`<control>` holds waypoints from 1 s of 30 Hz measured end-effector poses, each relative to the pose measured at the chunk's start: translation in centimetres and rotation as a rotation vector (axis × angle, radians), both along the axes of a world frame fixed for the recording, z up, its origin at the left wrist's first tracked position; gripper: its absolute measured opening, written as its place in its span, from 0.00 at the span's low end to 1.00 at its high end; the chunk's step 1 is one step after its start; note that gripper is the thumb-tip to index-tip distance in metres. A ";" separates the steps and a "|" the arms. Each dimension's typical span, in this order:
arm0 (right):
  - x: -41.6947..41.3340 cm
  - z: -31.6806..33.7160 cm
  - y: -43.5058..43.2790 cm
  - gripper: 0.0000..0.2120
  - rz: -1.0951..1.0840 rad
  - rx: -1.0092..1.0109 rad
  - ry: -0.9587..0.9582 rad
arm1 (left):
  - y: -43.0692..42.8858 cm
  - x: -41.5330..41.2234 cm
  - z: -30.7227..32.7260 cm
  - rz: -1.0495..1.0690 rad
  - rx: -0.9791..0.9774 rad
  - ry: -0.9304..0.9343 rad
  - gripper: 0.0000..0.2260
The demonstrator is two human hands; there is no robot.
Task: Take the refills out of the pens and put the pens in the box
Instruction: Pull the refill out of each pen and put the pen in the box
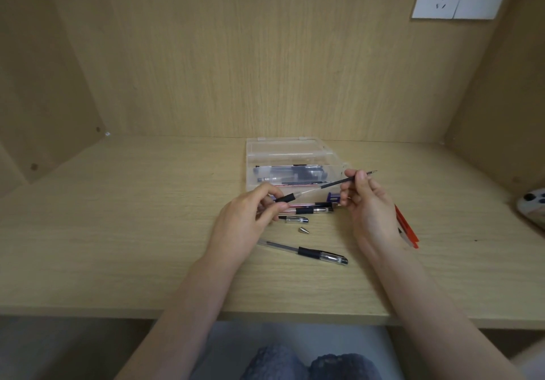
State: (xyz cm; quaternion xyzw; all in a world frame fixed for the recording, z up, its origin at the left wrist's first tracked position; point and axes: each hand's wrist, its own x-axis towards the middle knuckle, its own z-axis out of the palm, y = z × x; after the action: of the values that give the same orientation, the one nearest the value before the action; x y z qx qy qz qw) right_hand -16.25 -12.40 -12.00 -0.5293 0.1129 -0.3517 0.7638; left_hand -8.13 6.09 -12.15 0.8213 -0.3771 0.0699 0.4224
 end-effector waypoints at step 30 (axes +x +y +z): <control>-1.5 -0.4 2.0 0.06 0.064 -1.000 0.482 | 0.1 -0.3 0.2 0.086 -0.086 0.017 0.06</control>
State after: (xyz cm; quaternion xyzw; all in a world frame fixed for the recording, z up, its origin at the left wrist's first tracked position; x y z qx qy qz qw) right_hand -17.75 -10.42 -12.42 -0.8959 0.0876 -0.2081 0.3825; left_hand -8.40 6.19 -11.95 0.8185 -0.3343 0.0972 0.4569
